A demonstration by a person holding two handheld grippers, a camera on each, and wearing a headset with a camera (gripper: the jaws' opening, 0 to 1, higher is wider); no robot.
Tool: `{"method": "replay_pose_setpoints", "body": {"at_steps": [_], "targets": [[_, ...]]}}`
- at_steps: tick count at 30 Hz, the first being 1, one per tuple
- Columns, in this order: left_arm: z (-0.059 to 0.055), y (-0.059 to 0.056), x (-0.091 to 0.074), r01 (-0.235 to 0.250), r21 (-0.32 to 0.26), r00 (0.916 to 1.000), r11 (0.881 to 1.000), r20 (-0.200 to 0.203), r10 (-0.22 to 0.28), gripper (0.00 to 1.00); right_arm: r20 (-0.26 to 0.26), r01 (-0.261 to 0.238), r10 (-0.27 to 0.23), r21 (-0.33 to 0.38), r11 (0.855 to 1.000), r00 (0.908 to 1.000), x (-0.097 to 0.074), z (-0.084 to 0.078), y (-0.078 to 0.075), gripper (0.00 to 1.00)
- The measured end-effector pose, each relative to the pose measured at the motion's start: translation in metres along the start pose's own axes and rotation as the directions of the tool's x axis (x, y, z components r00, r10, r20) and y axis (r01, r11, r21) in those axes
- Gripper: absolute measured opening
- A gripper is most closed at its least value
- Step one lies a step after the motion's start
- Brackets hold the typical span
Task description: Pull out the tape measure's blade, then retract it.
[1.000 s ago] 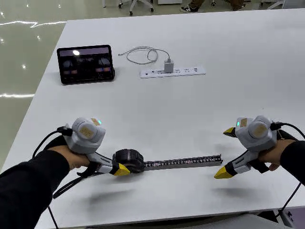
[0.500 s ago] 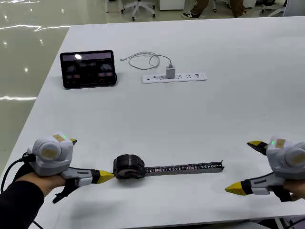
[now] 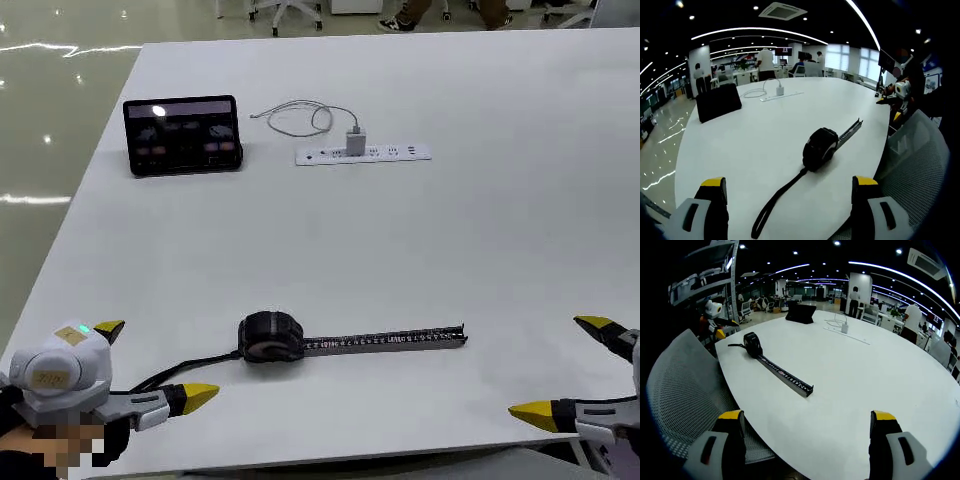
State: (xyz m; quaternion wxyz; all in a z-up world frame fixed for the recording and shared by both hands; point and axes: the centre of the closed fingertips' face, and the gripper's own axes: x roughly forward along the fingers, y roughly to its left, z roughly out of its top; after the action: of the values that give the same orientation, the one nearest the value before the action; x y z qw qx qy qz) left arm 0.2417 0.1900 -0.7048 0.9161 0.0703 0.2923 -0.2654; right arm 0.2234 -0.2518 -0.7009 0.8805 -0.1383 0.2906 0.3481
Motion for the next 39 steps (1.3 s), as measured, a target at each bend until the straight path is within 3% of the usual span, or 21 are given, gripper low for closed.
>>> {"method": "replay_pose_setpoints", "body": {"at_steps": [8,14,22,27,34,39], "targets": [[-0.01,-0.009,-0.009,0.008,0.012,1.0,1.0,-0.002,-0.008,1.0,0.005,0.015,-0.015,0.024,1.0,0.9999,-0.011,-0.01,0.011,1.0],[-0.014,-0.014,-0.011,0.018,0.026,0.9996,0.999,-0.023,-0.018,1.0,0.005,0.013,-0.013,0.034,0.999,0.9999,-0.018,-0.014,0.01,1.0],[-0.011,-0.015,-0.017,0.004,0.017,0.9999,1.0,-0.01,-0.004,1.0,0.0,0.007,-0.007,0.026,1.0,1.0,-0.023,-0.017,0.007,1.0],[-0.004,-0.021,-0.017,0.006,0.021,1.0,1.0,0.0,-0.006,1.0,0.011,0.008,-0.008,0.026,1.0,0.9999,-0.025,-0.016,0.009,1.0],[0.003,-0.033,-0.011,0.02,0.028,0.9998,0.999,-0.003,-0.02,1.0,0.015,0.006,-0.007,0.023,1.0,0.9999,-0.029,-0.017,0.008,1.0],[0.003,-0.036,-0.004,0.017,0.014,0.9995,1.0,-0.027,-0.017,1.0,0.004,-0.008,0.008,-0.008,1.0,1.0,-0.032,-0.016,0.004,1.0]]}}
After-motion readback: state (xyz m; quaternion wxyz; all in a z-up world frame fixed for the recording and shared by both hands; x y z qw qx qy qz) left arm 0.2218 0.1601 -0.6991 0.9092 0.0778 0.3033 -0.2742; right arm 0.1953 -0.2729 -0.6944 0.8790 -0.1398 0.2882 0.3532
